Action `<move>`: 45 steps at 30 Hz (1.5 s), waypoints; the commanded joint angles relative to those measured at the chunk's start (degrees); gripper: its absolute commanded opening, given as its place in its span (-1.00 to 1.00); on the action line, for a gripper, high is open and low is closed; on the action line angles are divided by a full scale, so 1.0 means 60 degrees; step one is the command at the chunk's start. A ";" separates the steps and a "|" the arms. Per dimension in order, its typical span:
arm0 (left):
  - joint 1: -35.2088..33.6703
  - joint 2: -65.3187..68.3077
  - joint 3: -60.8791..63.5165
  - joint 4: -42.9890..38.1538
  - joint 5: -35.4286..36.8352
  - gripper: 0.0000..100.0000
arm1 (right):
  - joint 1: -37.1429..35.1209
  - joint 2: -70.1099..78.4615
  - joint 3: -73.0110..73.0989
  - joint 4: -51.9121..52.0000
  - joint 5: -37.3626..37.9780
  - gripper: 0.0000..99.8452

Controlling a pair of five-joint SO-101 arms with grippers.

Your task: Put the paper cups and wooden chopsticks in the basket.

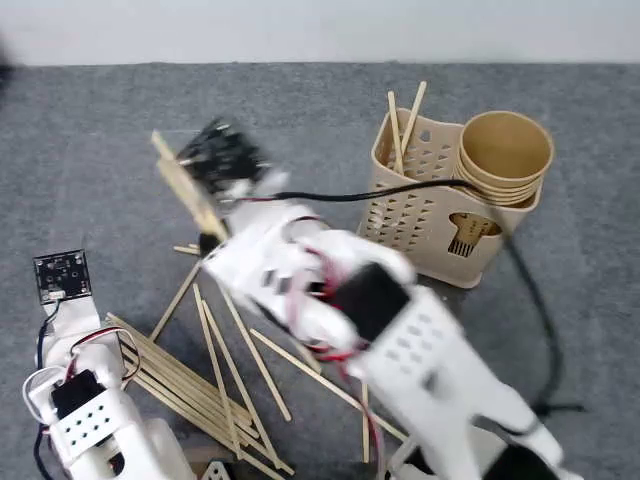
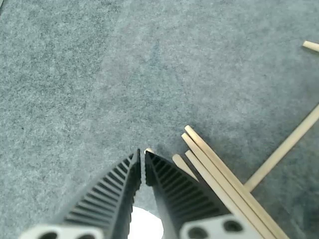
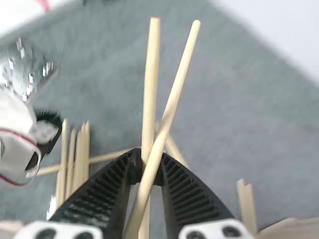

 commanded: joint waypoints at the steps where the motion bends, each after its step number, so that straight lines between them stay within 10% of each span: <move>1: 0.0029 -0.0249 -0.0168 -0.0205 0.0015 -0.96 | 0.0857 -0.1385 -0.0352 -0.0359 0.0425 -0.98; 28: 0.0029 -0.0249 -0.0168 -0.0205 0.0015 -0.96 | 0.5810 -0.1297 -0.0293 -0.7099 0.0557 -0.98; 45: 0.0029 -0.0249 -0.0168 -0.0205 0.0015 -0.96 | 0.6879 0.0476 0.1231 -0.7319 0.0542 -0.98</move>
